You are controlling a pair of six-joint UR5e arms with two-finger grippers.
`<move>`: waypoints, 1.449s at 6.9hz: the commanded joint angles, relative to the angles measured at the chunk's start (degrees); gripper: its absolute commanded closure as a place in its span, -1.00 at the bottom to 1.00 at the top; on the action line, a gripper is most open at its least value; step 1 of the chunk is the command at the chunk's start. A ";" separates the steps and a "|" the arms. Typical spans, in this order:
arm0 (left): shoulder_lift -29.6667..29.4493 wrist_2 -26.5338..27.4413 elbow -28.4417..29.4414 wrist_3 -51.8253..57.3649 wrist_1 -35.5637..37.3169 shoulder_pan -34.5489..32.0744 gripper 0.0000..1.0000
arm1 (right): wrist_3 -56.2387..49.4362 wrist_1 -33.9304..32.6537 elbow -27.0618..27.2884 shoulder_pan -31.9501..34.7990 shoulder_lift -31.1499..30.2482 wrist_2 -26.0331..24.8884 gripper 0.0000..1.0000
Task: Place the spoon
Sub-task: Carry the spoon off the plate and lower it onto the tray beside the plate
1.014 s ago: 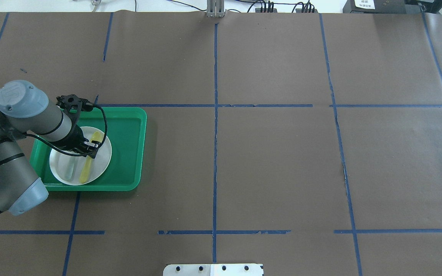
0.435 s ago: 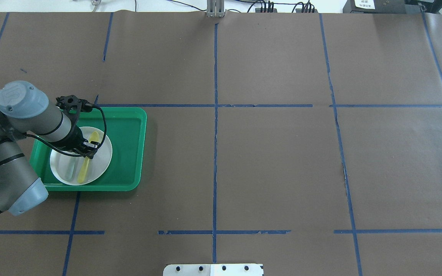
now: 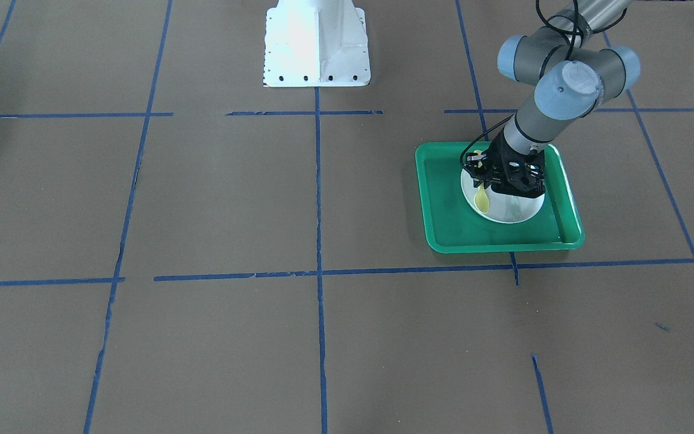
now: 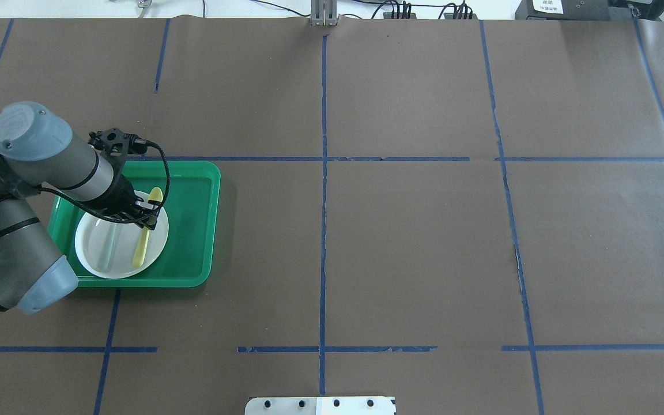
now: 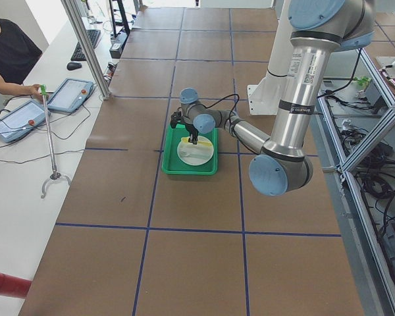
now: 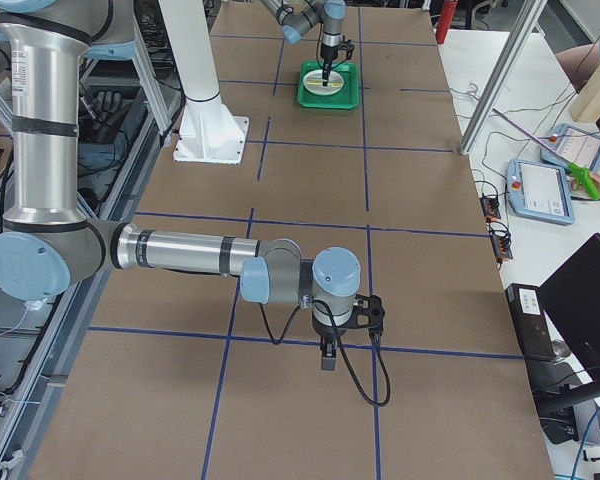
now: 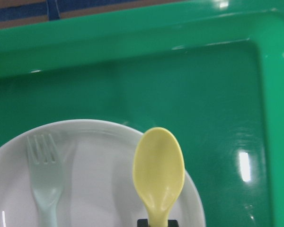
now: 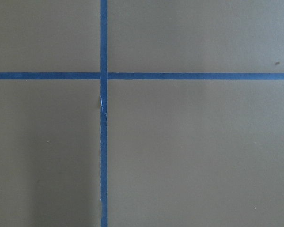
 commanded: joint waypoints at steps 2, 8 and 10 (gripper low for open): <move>-7.21 -0.50 5.68 -9.52 -0.33 -0.41 1.00 | 0.00 0.00 0.02 0.00 0.03 0.00 -1.00; -8.64 -0.06 9.15 -9.99 -0.77 0.39 -0.67 | 0.00 0.00 0.02 0.00 0.03 0.00 -1.00; -7.94 -0.76 5.13 -4.77 0.80 -8.77 -0.67 | 0.00 0.00 -0.07 0.00 -0.05 -0.08 -1.00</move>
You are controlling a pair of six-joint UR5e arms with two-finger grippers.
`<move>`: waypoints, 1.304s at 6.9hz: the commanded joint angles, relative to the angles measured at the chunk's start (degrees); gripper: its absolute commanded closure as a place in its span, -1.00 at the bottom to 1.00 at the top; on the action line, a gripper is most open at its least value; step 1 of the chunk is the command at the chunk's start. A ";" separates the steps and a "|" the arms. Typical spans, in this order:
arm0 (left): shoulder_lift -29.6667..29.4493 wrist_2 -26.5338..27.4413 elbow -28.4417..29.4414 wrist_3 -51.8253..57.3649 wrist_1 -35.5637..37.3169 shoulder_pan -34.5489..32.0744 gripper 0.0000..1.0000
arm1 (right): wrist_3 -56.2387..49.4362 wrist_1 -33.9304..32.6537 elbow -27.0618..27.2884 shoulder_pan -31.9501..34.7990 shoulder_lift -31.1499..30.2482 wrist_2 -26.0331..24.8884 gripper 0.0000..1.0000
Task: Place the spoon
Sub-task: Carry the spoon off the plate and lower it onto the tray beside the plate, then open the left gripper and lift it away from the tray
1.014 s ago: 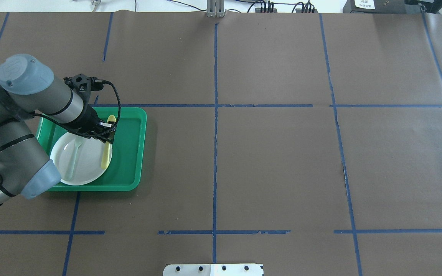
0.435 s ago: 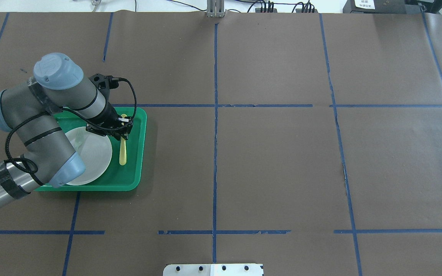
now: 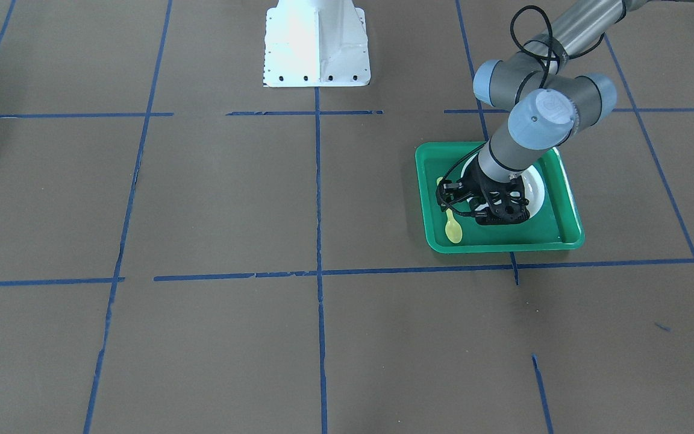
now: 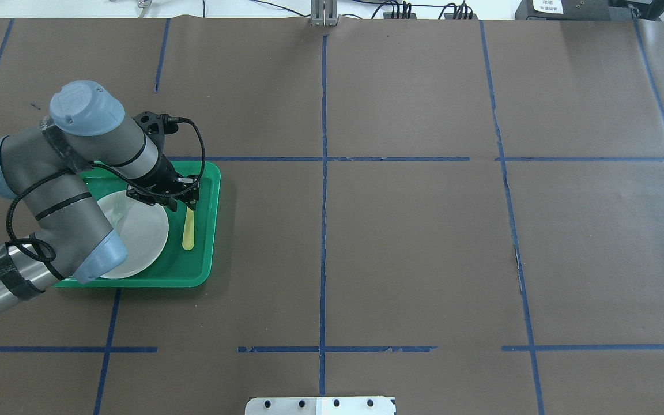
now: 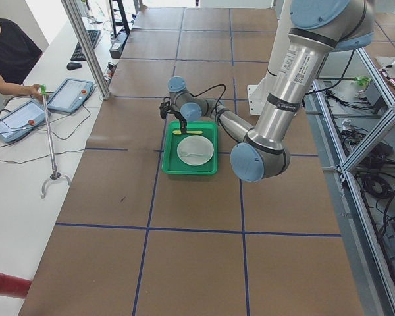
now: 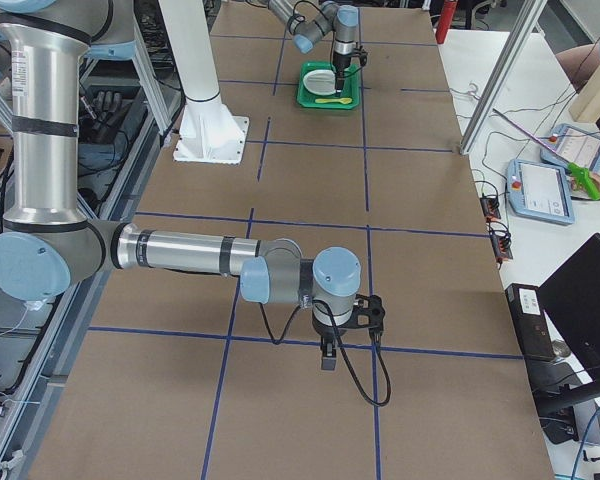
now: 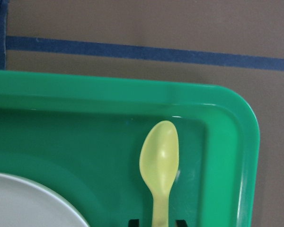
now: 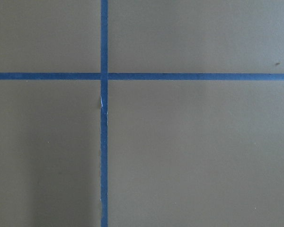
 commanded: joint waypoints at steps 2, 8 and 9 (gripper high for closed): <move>7.99 -5.06 -4.72 21.32 3.31 -17.28 -0.66 | 0.00 0.00 0.01 0.00 0.01 0.02 -1.00; 17.79 -9.12 6.84 61.51 7.06 -40.68 -0.64 | 0.00 0.00 0.01 0.00 0.01 0.02 -1.00; 17.88 -11.22 7.75 66.45 10.22 -43.68 -0.65 | 0.00 0.00 0.01 0.00 0.01 -0.07 -1.00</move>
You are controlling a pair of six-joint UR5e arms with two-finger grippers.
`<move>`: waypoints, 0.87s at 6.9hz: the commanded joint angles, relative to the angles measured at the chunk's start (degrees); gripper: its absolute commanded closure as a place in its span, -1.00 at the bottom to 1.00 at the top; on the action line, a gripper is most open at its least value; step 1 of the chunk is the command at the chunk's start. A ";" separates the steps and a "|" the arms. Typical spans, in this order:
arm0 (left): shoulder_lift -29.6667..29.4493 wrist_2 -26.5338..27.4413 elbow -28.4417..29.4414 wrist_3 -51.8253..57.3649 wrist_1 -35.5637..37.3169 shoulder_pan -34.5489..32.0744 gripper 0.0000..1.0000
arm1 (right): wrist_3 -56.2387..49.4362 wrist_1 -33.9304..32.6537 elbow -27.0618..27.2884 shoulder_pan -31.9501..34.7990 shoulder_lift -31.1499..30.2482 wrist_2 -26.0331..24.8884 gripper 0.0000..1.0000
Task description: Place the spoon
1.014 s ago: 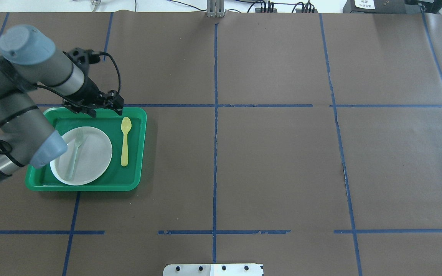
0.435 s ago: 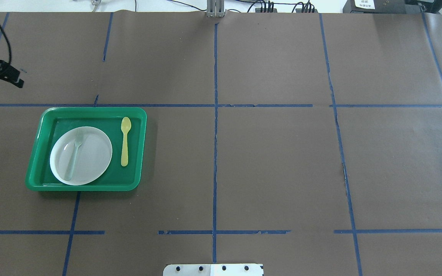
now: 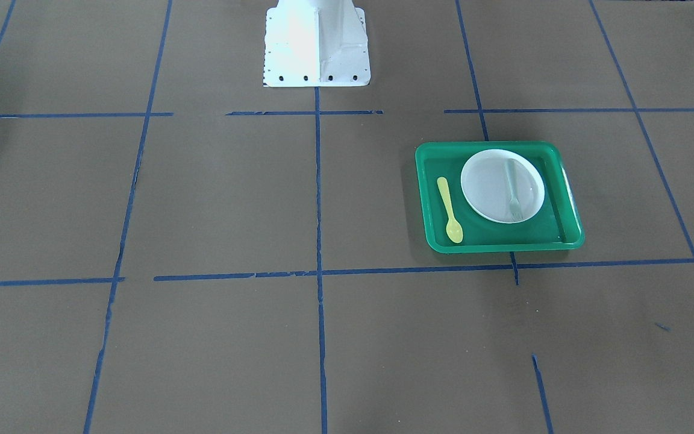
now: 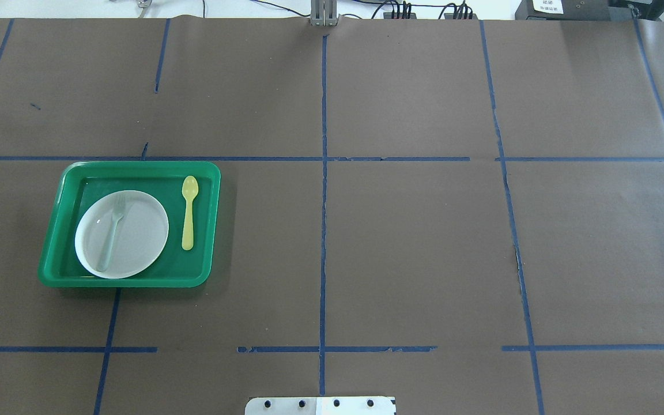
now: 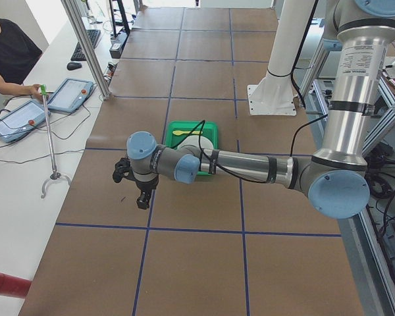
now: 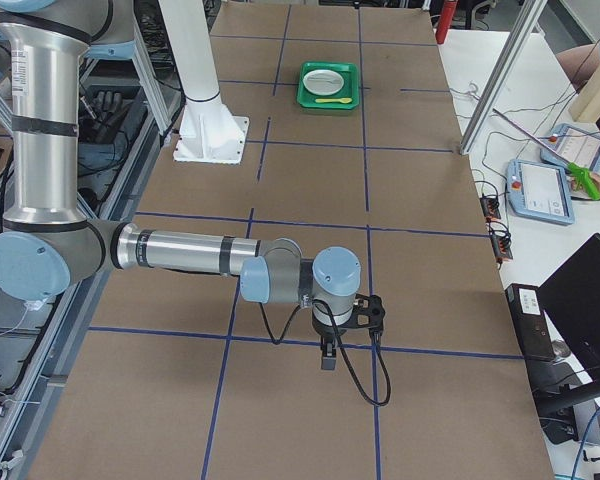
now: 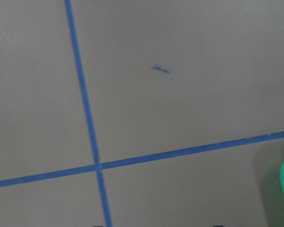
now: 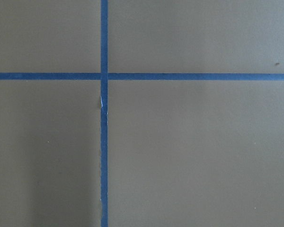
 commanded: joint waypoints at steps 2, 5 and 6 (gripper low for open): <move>-0.08 -2.26 1.75 9.12 8.58 -6.01 -0.67 | 0.00 0.00 0.00 0.00 0.01 -0.07 -1.00; 1.75 -2.34 -0.87 11.79 10.90 -6.46 -1.00 | 0.00 0.00 0.00 0.00 0.01 0.02 -1.00; 2.20 -1.91 -3.15 11.44 10.98 -6.38 -1.00 | 0.00 0.00 -0.09 0.00 0.01 0.02 -1.00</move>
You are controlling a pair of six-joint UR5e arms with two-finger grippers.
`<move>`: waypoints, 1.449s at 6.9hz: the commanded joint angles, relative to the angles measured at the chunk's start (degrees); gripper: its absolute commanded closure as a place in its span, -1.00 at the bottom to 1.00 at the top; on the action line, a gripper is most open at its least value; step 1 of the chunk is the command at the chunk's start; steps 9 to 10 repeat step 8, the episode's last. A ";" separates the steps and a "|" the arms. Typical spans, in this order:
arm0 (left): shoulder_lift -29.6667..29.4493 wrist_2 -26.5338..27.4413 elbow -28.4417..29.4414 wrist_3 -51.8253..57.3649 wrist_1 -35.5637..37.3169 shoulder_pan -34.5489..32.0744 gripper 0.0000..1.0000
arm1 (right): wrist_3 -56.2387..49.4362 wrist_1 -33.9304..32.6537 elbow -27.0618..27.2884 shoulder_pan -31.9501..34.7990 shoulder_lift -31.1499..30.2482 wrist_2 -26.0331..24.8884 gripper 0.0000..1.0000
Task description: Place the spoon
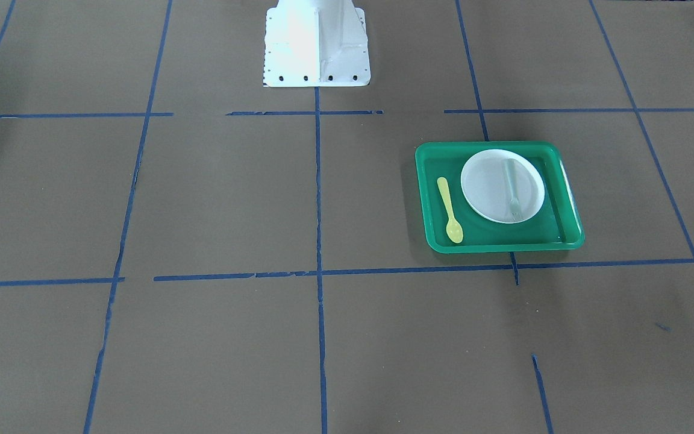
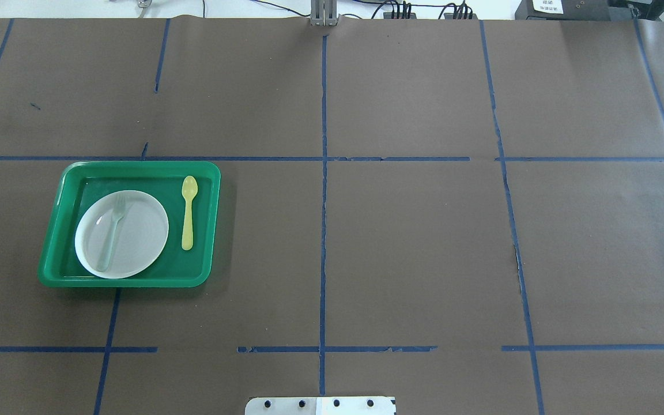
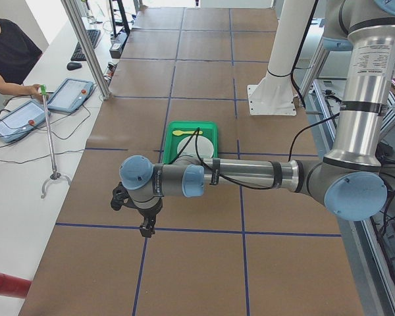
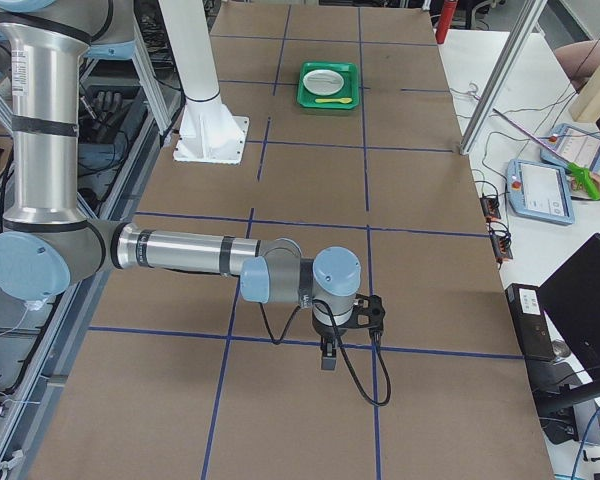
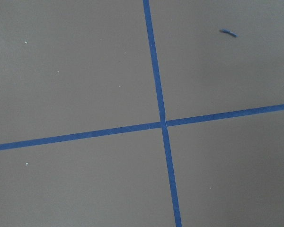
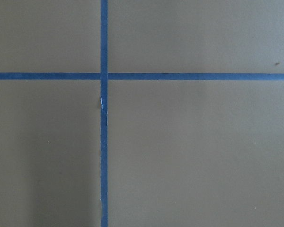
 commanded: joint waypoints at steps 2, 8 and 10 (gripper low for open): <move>0.83 -0.19 -1.85 0.32 -0.30 0.10 -1.00 | 0.00 0.00 0.03 0.00 0.00 -0.09 -1.00; 0.04 0.42 -4.75 0.32 0.04 0.10 -1.00 | 0.00 0.00 0.03 0.00 0.00 0.00 -1.00; 0.04 0.42 -4.75 0.32 0.04 0.10 -1.00 | 0.00 0.00 0.03 0.00 0.00 0.00 -1.00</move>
